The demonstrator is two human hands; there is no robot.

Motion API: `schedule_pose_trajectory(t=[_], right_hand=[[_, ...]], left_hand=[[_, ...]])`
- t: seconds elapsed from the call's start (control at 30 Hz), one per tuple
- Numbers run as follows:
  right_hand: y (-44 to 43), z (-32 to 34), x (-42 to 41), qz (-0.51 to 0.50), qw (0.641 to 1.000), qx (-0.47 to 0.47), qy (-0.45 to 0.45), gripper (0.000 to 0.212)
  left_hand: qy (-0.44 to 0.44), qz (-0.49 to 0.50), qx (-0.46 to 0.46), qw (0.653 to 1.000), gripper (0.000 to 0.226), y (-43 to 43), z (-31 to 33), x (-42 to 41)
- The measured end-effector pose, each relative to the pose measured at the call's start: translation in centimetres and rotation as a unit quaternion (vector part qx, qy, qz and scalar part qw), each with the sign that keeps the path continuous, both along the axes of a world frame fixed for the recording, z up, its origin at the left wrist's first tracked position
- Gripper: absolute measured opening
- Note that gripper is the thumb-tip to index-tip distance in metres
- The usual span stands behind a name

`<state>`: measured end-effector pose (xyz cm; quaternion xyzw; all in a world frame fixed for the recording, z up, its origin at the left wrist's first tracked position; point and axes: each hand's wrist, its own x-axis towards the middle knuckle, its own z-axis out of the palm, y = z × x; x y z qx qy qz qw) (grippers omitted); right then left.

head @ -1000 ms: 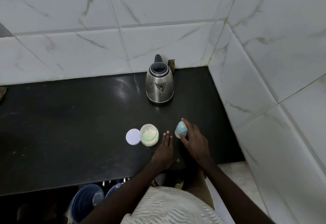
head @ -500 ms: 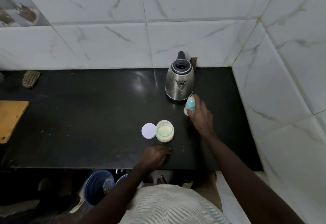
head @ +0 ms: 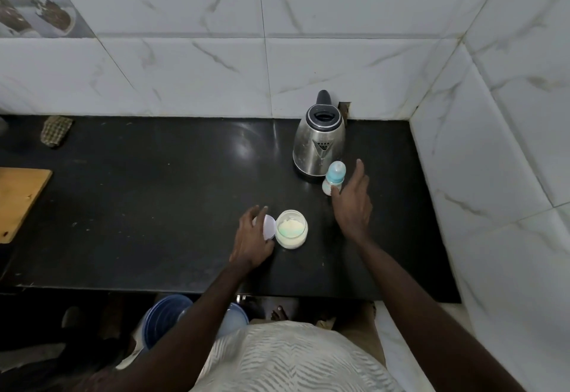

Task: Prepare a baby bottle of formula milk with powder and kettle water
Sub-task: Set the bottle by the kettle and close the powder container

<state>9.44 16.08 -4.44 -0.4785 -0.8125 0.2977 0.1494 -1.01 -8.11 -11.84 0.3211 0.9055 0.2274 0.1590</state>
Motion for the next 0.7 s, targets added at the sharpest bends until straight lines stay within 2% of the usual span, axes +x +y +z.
schedule_pose_trajectory(t=[0.07,0.13,0.2,0.27,0.37,0.43,0.47,0.53,0.6,0.7], right_hand=[[-2.2,-0.6,1.2,-0.012,0.999,-0.029,0.036,0.082],[-4.8,-1.6,2.8,0.051,0.993,-0.100,0.041,0.080],[-7.0,-2.6,4.1,0.133,0.977,-0.164,0.030,0.086],[-8.4,-3.4,4.7,0.181,0.964,-0.191,0.025,0.092],[-9.2,-3.6,4.7,0.183,0.964,-0.190,0.035,0.092],[-9.2,-3.2,4.6,0.165,0.966,-0.193,0.038,0.094],[-9.1,-3.0,4.6,0.161,0.967,-0.193,0.040,0.093],[-8.8,-3.0,4.8,0.157,0.967,-0.196,0.039,0.093],[-8.4,-3.3,5.0,0.157,0.967,-0.197,0.037,0.091],[-7.8,-2.5,5.3,0.152,0.970,-0.182,0.049,0.075]], left_hand=[[-0.020,-0.024,-0.072,0.997,0.089,0.7,-0.6,-0.2],[-0.026,-0.020,-0.086,0.996,0.085,1.0,-0.9,-0.3],[-0.018,0.002,-0.044,0.999,0.080,1.1,-0.9,-0.5],[-0.013,0.068,0.018,0.997,0.073,1.4,-0.2,-0.8],[0.012,0.202,0.129,0.971,0.067,2.6,2.9,-0.3],[0.030,0.246,0.197,0.949,0.065,3.4,5.6,0.5],[0.030,0.237,0.223,0.945,0.064,3.7,6.6,0.9],[0.027,0.146,0.239,0.960,0.065,4.0,7.4,2.2],[0.042,0.039,0.215,0.975,0.068,4.0,7.0,3.6],[0.042,-0.011,0.193,0.980,0.069,4.0,6.3,5.2]])
